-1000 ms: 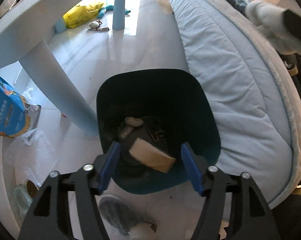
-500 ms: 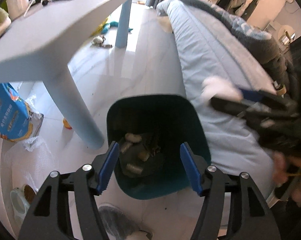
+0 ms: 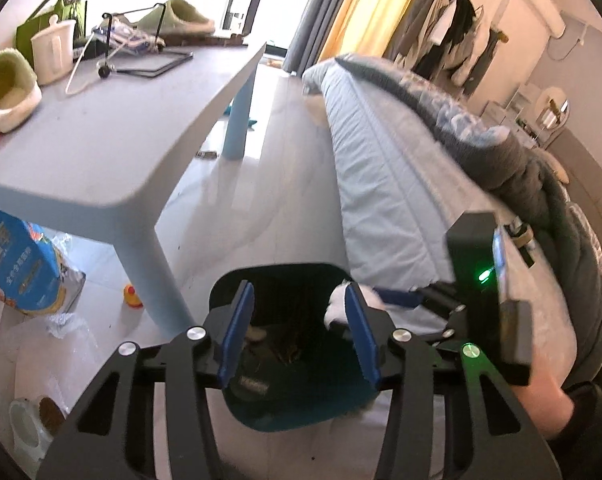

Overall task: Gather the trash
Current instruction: 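Lower the white ball into the bin and open the right tool, then move both tools back over the bed toward the tan tape roll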

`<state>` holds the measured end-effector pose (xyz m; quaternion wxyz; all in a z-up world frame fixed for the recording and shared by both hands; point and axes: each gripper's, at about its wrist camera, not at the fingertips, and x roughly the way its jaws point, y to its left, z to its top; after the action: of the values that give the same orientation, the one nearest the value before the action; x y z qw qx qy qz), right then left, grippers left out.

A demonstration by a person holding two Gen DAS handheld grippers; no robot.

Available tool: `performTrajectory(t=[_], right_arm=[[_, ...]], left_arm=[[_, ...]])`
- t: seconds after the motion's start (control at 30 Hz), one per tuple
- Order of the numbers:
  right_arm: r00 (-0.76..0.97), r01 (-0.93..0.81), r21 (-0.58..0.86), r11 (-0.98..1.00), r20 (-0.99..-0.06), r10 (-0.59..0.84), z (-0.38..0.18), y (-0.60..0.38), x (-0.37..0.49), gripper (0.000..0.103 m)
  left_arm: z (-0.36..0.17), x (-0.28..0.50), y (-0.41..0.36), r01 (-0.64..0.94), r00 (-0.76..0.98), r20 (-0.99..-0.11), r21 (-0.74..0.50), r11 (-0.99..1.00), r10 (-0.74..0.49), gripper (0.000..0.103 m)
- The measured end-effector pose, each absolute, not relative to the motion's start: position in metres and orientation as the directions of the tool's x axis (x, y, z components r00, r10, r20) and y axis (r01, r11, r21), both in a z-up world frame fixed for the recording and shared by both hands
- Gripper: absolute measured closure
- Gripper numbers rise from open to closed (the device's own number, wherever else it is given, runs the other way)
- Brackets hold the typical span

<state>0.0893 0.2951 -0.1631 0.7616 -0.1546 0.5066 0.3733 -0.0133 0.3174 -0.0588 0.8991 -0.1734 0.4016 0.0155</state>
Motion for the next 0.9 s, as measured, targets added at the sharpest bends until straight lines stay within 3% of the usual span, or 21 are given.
performTrajectory(t=[0.17, 0.9], right_arm=[[0.21, -0.734, 0.128, 0.667, -0.891, 0.402, -0.16, 0.291, 0.085, 0.029], [0.372, -0.673, 0.153, 0.724, -0.775, 0.51, -0.082, 0.168, 0.096, 0.029]], left_arm=[[-0.045, -0.015, 0.317, -0.173, 0.709, -0.699, -0.302, 0.938, -0.095, 0.054], [0.012, 0.014, 0.225, -0.055, 0.792, -0.595, -0.294, 0.954, -0.138, 0.051]])
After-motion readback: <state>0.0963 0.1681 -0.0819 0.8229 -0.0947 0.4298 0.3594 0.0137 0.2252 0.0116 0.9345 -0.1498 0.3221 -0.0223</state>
